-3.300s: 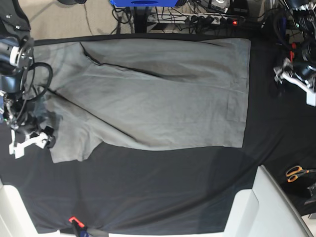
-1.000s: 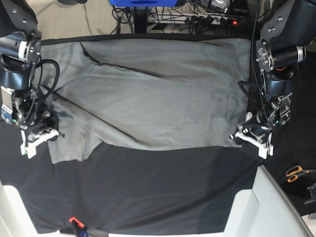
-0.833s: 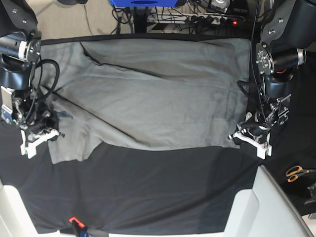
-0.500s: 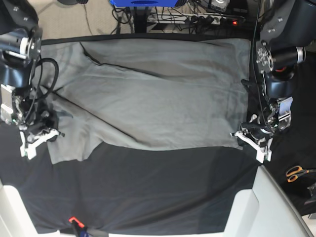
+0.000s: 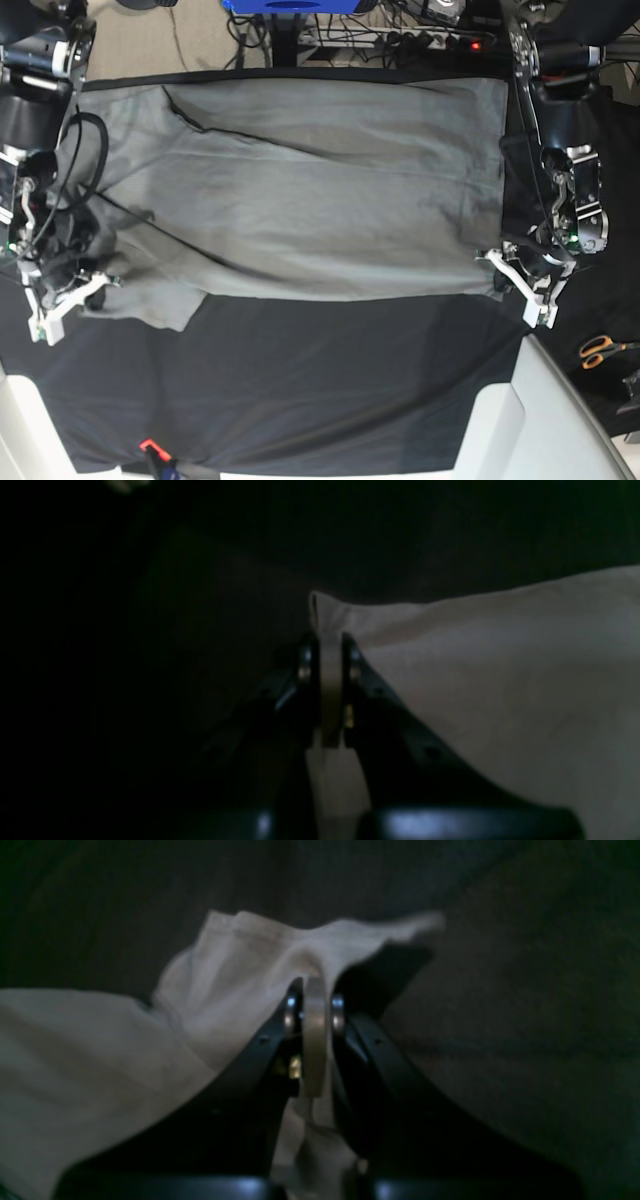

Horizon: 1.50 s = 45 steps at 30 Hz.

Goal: Fold the T-shirt properly
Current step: 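Lift and fold the grasped edge over toward the first fold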

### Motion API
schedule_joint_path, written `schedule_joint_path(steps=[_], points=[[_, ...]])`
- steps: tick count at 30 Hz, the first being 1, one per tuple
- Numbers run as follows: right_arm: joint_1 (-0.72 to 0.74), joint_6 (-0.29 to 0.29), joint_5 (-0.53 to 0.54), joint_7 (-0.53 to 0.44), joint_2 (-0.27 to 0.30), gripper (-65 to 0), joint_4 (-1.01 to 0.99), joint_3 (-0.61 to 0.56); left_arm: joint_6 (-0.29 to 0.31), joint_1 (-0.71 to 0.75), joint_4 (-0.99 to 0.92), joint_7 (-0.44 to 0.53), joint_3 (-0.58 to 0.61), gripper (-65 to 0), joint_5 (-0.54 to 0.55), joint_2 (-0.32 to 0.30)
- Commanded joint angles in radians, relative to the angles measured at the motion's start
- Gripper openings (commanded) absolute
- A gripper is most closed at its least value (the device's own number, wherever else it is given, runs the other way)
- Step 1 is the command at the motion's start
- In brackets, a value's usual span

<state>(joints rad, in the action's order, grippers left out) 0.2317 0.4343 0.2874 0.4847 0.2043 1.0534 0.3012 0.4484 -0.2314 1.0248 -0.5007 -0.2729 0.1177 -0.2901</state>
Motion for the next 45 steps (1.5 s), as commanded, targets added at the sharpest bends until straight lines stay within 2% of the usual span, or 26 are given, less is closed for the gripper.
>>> schedule_joint_path(steps=[1, 6, 18, 24, 28, 33, 38, 43, 45], points=[[0.028, 0.005, 0.017, -0.022, 0.017, -64.8, 0.029, 0.0, 0.0, -0.006, 0.047, 0.017, -0.004, -65.0, 0.01, -0.019], [0.038, 0.005, 0.016, -0.022, 0.019, -64.8, 0.034, -0.003, 0.0, 0.025, 0.107, 0.012, -0.004, -65.0, 0.01, -0.019], [0.08, 0.007, 0.014, -0.037, 0.019, -64.8, 0.037, -0.006, 0.0, 0.028, 0.107, 0.012, -0.006, -65.0, 0.012, -0.018], [0.09, 0.005, 0.014, -0.122, 0.054, -64.8, 0.029, -0.147, 0.0, 0.023, 0.108, 0.012, -0.007, -65.0, 0.012, -0.018], [0.108, 0.005, 0.014, -0.151, 0.056, -64.8, -0.002, -0.159, 0.0, 0.03, 0.15, 0.012, -0.007, -65.0, 0.012, -0.016], [0.127, 0.005, 0.014, -0.152, 0.073, -64.8, -0.084, -0.159, 0.0, 0.031, 0.205, -0.045, -0.006, -65.0, 0.012, -0.016], [0.12, 0.005, 0.014, -0.146, 0.077, -64.8, -0.086, -0.159, 0.0, 0.054, 0.245, -0.048, -0.006, -65.0, 0.012, -0.016], [0.097, 0.004, 0.017, -0.074, 0.099, -64.8, -0.083, -0.155, 0.0, 0.111, 0.288, -0.049, -0.006, -65.0, 0.012, -0.014], [0.087, 0.002, 0.016, -0.051, 0.1, -64.8, -0.083, -0.119, 0.0, 0.132, 0.312, -0.049, -0.006, -65.0, 0.012, -0.014]])
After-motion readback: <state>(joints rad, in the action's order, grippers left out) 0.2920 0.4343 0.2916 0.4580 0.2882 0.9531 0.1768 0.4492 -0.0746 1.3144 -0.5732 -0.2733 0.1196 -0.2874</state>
